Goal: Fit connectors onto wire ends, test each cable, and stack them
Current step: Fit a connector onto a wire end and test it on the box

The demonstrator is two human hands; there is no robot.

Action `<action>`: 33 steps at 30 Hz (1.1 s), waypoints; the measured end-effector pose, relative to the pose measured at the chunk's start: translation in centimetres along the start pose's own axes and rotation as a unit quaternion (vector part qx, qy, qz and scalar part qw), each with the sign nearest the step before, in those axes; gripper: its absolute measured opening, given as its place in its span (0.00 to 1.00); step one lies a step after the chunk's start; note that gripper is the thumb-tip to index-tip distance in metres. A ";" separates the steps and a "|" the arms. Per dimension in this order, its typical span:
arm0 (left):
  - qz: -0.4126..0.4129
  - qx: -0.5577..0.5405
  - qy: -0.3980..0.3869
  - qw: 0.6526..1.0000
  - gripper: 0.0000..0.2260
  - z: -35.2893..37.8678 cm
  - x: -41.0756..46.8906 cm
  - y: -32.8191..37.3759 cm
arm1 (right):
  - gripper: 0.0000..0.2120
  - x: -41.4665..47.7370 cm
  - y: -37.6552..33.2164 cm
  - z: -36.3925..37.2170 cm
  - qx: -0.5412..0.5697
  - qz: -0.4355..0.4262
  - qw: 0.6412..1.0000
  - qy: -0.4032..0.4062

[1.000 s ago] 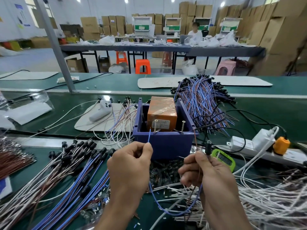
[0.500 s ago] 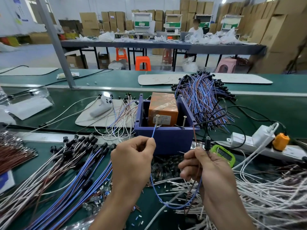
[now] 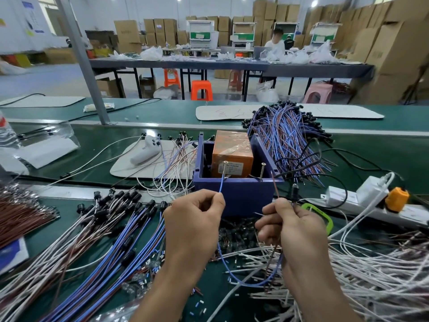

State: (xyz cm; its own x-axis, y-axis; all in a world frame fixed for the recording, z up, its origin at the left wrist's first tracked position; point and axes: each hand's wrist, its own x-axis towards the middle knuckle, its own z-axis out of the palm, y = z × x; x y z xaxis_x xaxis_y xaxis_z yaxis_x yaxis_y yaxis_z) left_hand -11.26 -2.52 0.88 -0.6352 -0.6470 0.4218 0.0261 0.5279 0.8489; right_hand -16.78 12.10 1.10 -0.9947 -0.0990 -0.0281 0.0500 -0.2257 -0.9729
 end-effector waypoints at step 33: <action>-0.223 -0.351 -0.301 0.858 0.10 -0.1 -1.4 1.1 | 0.22 -3.1 -1.5 -1.1 -0.029 0.100 0.959 -0.264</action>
State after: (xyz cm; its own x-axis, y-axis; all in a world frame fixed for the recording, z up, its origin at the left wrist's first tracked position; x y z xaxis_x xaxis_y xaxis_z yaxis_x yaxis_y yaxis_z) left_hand -10.26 -1.06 1.20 -0.9812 -0.1846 -0.0563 0.0011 -0.2971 0.9548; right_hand -13.90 13.86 2.40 -0.7813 -0.6143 -0.1103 0.2150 -0.0991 -0.9716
